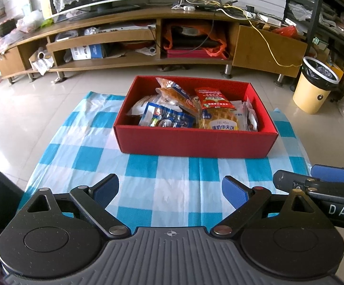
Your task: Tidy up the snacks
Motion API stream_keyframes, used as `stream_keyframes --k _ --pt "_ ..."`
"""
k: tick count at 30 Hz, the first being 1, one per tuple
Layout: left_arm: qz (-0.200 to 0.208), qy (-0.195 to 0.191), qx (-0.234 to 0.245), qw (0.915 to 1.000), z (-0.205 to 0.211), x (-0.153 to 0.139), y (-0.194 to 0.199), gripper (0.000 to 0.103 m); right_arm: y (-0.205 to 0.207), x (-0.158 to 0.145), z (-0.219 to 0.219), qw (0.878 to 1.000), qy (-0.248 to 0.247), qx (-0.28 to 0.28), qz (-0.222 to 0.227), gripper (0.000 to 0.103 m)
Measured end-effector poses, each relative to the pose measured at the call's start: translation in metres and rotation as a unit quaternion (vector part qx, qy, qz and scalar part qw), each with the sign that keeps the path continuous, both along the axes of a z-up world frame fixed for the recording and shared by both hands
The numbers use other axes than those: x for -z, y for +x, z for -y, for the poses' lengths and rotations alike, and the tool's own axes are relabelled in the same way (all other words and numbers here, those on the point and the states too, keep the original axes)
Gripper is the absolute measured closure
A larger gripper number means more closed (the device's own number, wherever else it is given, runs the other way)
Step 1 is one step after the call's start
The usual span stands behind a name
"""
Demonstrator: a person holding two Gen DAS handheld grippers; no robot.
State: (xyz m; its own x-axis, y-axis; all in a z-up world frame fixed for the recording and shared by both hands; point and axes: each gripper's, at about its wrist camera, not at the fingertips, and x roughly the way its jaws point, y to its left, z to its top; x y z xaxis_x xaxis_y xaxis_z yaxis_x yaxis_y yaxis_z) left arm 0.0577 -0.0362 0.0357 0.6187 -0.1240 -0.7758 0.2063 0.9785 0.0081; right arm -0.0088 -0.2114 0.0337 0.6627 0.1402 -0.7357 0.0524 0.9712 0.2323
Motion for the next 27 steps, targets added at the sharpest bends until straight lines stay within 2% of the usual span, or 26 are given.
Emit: stream_keyframes --k 18,27 --pt "0.025 0.009 0.005 0.9996 -0.006 -0.004 -0.031 0.006 -0.029 -0.005 -0.008 1.0 0.0 -0.009 0.006 0.034" --pt "0.029 0.007 0.005 0.9995 -0.008 -0.007 -0.037 0.001 -0.034 -0.008 -0.003 1.0 0.012 -0.007 0.013 0.033"
